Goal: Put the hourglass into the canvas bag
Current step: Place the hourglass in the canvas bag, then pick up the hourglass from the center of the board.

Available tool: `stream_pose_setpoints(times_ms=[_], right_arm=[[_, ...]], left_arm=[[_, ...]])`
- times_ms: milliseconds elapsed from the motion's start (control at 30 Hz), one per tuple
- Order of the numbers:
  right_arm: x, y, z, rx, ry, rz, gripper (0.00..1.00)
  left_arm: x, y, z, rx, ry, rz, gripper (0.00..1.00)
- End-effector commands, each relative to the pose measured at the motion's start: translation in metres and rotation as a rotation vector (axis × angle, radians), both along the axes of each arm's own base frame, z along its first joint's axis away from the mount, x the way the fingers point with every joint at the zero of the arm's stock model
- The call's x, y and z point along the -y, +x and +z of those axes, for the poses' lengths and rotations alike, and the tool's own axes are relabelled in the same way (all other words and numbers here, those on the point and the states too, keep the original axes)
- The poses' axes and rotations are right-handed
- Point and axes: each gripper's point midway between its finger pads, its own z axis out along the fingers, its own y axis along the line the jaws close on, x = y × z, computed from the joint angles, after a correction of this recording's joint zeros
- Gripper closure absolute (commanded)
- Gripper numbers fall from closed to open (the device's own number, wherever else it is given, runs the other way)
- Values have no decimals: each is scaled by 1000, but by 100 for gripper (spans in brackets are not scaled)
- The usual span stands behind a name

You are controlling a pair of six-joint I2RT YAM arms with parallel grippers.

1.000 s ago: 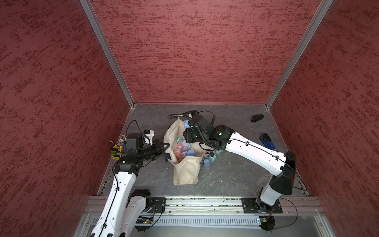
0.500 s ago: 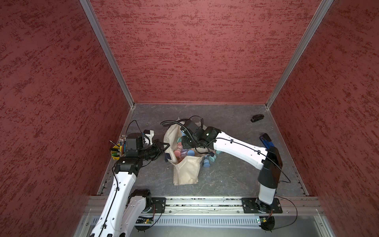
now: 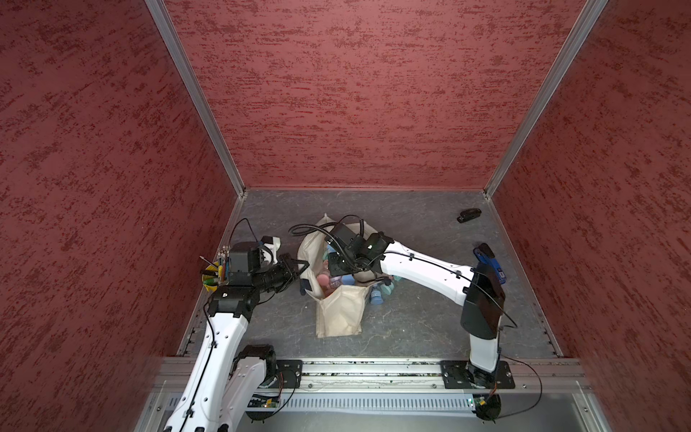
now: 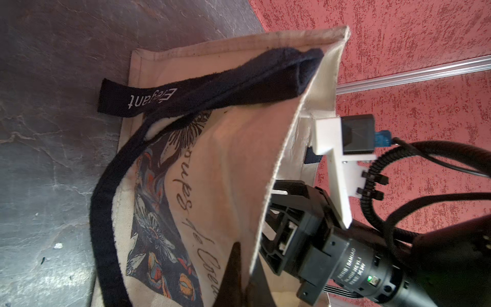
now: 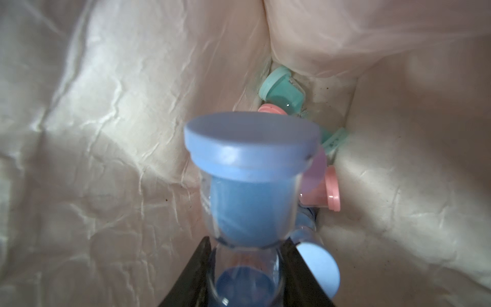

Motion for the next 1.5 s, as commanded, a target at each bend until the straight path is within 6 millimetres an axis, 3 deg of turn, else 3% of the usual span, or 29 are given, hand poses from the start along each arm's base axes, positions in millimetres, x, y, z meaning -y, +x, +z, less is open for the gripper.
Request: stream_pose_setpoints(times_ms=[0,67,233,333,467,600,767,900,1167,1300,1467], right_arm=[[-12,4,14,17,65,-2,100],[-12,5,13,18,67,-9,95],[-12,7,25,42,90,-19,57],[-11,9,38,66,113,-23,47],[-7,12,55,100,127,-38,43],[7,17,85,177,148,-83,42],[41,26,127,298,169,-196,42],[87,38,144,348,179,-332,40],[169,51,126,285,233,-511,37],[199,56,98,219,218,-577,36],[221,60,63,149,197,-614,36]], left_arm=[[1,2,15,51,7,-13,100],[1,2,15,52,6,-13,100],[1,2,13,47,8,-13,100],[1,2,11,47,10,-13,100],[1,2,10,44,11,-12,100],[1,2,9,44,14,-12,100],[0,1,8,42,20,-10,100],[-1,1,8,43,22,-6,99],[-1,0,8,42,28,-7,93],[-2,0,7,40,29,-6,93],[-2,-1,7,37,29,-6,93]])
